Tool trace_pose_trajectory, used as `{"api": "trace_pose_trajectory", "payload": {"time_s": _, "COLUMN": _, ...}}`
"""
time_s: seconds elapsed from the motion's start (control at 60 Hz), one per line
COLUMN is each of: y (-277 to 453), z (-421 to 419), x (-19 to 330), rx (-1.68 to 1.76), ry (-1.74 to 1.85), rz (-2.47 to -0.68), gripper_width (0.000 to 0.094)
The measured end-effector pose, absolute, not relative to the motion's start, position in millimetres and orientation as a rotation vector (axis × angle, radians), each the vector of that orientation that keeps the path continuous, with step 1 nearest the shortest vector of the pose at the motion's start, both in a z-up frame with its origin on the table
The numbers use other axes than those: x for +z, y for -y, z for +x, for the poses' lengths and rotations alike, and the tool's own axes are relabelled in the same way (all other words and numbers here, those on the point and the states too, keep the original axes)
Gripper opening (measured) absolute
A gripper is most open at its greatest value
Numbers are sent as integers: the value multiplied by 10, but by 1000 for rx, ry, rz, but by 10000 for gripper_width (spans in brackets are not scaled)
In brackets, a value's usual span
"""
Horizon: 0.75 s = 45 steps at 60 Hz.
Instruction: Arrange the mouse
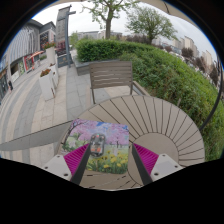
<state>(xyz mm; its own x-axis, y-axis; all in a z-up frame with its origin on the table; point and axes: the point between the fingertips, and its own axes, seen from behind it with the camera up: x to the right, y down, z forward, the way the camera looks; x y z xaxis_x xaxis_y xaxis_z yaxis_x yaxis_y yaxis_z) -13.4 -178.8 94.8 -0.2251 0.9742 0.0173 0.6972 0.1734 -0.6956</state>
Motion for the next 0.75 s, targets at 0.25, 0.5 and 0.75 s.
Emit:
{"api": "trace_pose_trajectory", "payload": {"time_s": 0.25, "y": 661, "z": 979, "x": 1936, "rx": 739, "ry": 2035, "rz": -1521, "gripper_width": 849}}
{"api": "trace_pose_trajectory", "payload": {"time_s": 0.5, "y": -200, "z": 1785, "x": 1960, "rx": 706, "ry": 1975, "rz": -1656, "gripper_width": 858}}
{"api": "trace_pose_trajectory", "payload": {"time_s": 0.75, "y": -654, "z": 2064, "x": 1939, "rx": 711, "ry": 1925, "rz": -1728, "gripper_width": 862}}
